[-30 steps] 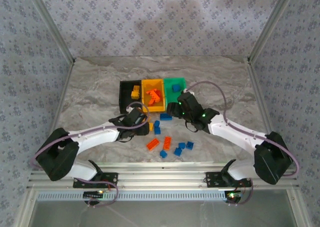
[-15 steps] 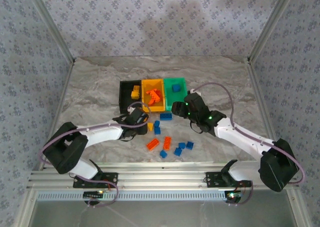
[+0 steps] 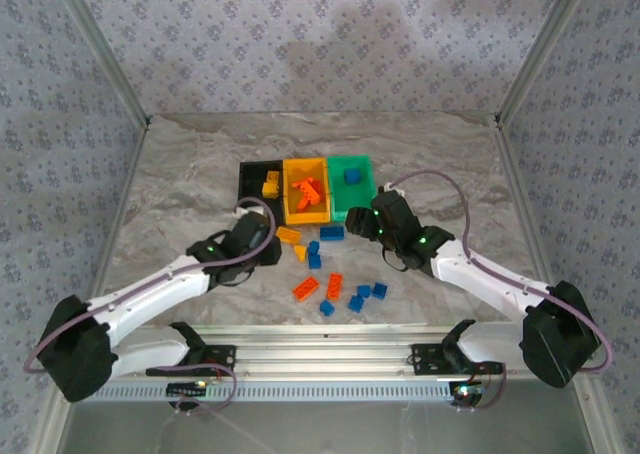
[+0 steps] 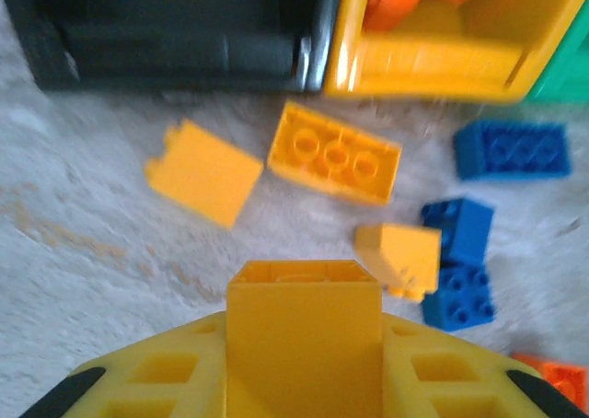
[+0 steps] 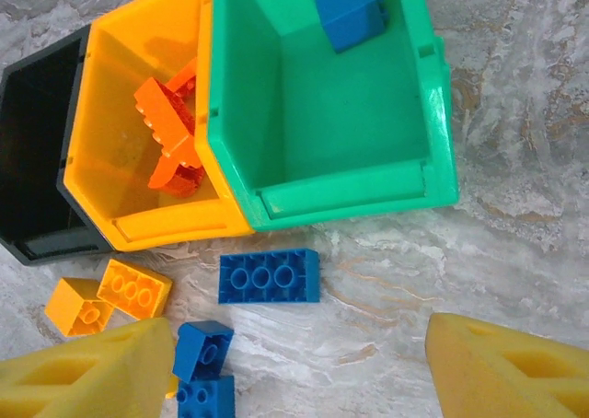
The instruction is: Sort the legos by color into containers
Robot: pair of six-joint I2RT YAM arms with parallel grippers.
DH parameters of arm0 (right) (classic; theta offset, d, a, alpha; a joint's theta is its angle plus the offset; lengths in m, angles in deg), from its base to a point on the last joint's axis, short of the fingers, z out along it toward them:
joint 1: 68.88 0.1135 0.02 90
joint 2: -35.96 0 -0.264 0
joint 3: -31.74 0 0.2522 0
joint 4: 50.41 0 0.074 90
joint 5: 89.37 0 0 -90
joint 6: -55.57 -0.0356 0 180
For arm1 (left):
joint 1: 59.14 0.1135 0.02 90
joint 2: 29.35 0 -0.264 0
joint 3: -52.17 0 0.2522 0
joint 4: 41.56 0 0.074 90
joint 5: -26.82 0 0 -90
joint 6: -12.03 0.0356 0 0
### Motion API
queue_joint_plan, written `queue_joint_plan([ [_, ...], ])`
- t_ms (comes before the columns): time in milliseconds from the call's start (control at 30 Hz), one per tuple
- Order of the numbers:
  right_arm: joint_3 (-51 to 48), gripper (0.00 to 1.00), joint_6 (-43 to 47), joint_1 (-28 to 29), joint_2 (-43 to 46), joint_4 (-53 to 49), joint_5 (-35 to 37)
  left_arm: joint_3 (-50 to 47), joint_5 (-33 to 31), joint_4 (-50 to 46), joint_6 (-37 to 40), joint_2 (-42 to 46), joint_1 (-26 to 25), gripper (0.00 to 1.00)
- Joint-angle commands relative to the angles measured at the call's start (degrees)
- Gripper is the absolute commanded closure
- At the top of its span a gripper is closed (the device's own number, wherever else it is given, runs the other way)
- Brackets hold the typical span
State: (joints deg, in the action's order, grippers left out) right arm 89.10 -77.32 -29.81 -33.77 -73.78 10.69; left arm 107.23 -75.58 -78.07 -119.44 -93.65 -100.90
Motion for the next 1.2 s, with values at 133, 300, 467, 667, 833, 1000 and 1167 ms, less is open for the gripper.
queue_joint_plan([
  [133,-1.9,0.26,-2.0,-0.2,1.7,-0.7,-0.2,15.4,3.5,0.2,5.5,-10.7,12.1,0.67],
  [300,-2.6,0.26,-2.1,-0.3,3.3,-1.9,0.3,26.9,1.7,-0.4,8.6,-24.7,14.3,0.68],
  [467,-3.6,0.25,-2.6,-0.1,5.0,-2.5,-0.1,34.2,0.8,-2.7,9.0,-33.4,16.2,0.67],
  [667,-4.6,0.23,-3.3,0.1,6.8,-3.4,-1.0,38.0,0.2,-4.5,9.5,-37.3,16.6,0.45],
  [833,-5.0,0.22,-3.9,0.1,6.8,-4.0,-2.7,38.4,3.2,-4.5,8.1,-34.5,16.5,0.3],
  [1000,-5.2,0.22,-4.7,1.0,6.0,-7.5,-3.9,34.6,7.6,-2.4,6.7,-24.9,13.9,0.19],
  [1167,-7.1,0.23,-7.0,2.7,5.4,-14.6,-3.2,25.7,8.2,-0.8,5.9,-13.4,6.9,0.01],
])
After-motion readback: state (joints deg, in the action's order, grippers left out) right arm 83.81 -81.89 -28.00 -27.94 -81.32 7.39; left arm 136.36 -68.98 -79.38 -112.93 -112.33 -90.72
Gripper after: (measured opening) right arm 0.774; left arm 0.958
